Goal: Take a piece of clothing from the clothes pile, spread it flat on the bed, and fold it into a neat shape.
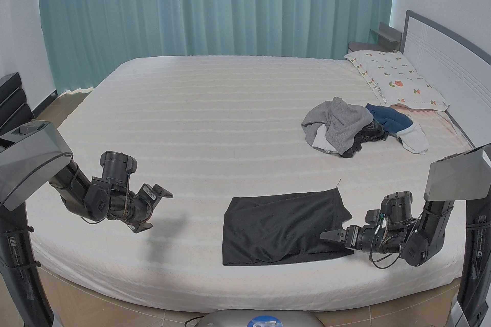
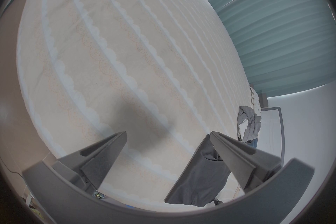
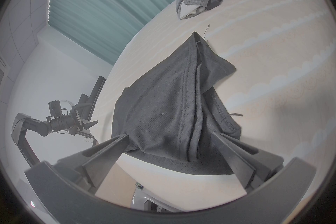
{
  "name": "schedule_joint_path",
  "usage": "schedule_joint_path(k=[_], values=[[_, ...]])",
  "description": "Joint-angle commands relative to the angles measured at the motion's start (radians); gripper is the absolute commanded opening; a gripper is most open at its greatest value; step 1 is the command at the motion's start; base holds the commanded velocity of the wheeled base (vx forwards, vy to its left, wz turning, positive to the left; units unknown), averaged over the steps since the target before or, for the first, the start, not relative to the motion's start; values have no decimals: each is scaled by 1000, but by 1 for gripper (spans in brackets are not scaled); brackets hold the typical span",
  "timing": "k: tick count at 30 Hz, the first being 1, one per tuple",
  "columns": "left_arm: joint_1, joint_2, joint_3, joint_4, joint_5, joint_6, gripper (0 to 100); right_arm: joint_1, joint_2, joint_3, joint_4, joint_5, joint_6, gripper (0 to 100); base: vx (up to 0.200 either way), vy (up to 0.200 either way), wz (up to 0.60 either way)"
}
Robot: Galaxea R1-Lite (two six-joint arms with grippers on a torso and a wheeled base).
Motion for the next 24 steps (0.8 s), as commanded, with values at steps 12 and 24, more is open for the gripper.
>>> schedule_joint_path(k=[12, 24], values=[[0, 2, -1, 0, 0, 0, 100, 1, 23, -24, 3, -9, 0, 0, 0, 0, 0], [0, 2, 1, 0, 0, -2, 100, -40, -60, 51, 1, -7, -3, 0, 0, 0, 0]])
